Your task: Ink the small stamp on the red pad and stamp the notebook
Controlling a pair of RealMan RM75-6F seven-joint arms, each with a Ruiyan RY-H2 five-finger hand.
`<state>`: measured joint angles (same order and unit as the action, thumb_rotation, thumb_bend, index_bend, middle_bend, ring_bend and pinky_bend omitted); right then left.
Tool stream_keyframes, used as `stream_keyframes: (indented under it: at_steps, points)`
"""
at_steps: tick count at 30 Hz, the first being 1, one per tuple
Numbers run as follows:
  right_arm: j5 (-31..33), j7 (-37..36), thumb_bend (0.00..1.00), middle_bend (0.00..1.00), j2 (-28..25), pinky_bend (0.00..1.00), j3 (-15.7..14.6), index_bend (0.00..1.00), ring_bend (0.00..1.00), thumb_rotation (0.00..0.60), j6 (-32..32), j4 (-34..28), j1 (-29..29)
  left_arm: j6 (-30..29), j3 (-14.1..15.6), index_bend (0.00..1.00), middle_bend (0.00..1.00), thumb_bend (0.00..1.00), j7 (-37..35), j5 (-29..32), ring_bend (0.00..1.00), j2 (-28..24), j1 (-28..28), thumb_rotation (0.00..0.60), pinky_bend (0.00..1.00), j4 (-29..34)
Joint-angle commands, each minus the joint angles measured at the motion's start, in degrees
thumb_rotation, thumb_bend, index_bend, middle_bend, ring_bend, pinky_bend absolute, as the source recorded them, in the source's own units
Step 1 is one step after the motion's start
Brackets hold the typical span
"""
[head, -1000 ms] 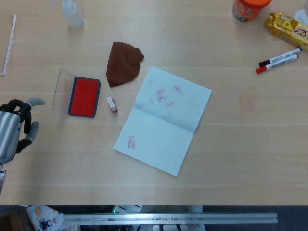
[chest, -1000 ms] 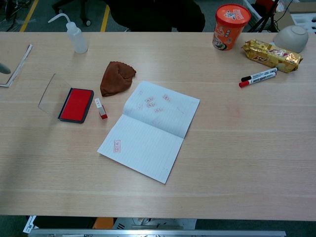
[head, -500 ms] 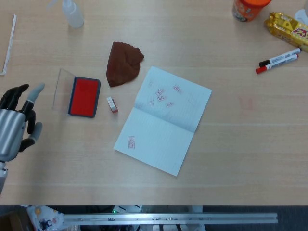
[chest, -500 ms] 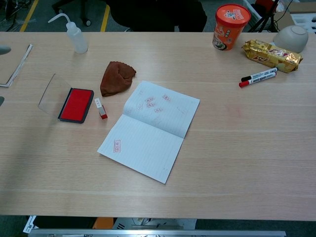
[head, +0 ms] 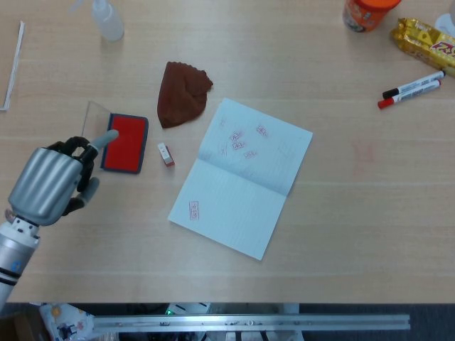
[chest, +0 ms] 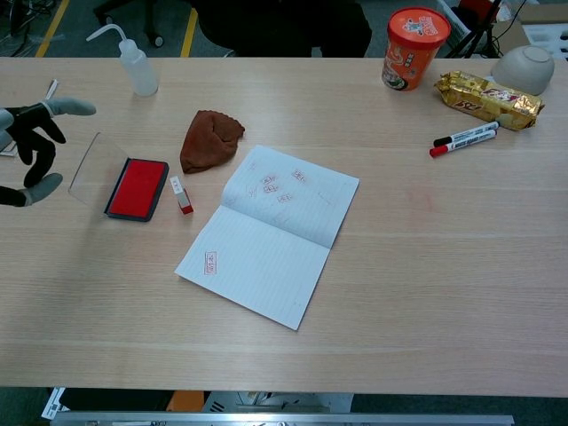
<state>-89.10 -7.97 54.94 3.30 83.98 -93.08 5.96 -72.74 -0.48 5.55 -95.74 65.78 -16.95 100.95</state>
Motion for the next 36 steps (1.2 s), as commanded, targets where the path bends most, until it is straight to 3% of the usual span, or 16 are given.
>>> stream_keyframes:
  at_steps: [1, 5, 9, 22, 29, 36]
  points:
    - [0.1, 0.1, 0.3, 0.41, -0.2, 0.41, 0.1, 0.31, 0.33, 0.6, -0.4, -0.2, 0.3, 2.4, -0.5, 0.18, 0.49, 0.38, -0.1, -0.7, 0.5, 0.5, -2.2, 0.6, 0.8, 0.2]
    - [0.2, 0.1, 0.3, 0.41, -0.3, 0.41, 0.1, 0.31, 0.33, 0.6, -1.0, -0.3, 0.7, 5.6, -1.0, 0.23, 0.69, 0.38, 1.2, -1.1, 0.71, 1.6, -5.1, 0.6, 0.98, 0.1]
    - [0.2, 0.1, 0.3, 0.41, -0.3, 0.41, 0.0, 0.31, 0.33, 0.6, -1.4, -0.2, 0.9, 9.6, -1.8, 0.25, 0.81, 0.38, 3.3, -0.1, 0.83, 2.9, -8.1, 0.6, 1.0, -0.1]
    - [0.3, -0.1, 0.3, 0.41, -0.4, 0.41, -0.2, 0.31, 0.33, 0.6, -1.7, 0.1, 0.9, 17.8, -4.0, 0.18, 0.91, 0.3, 12.4, 7.8, 0.9, 6.8, -14.0, 0.6, 1.0, -1.8]
    - [0.4, 0.1, 0.3, 0.41, -0.2, 0.41, -0.4, 0.31, 0.33, 0.6, -2.3, 0.2, 1.2, 19.9, -4.4, 0.28, 0.99, 0.3, 16.9, 11.8, 0.98, 9.8, -16.1, 0.6, 1.0, -4.8]
    - [0.7, 0.2, 0.3, 0.41, -0.2, 0.41, -0.4, 0.31, 0.33, 0.6, -2.5, 0.2, 1.3, 22.0, -4.5, 0.35, 1.0, 0.3, 18.8, 14.9, 1.0, 12.3, -18.2, 0.6, 1.0, -7.4]
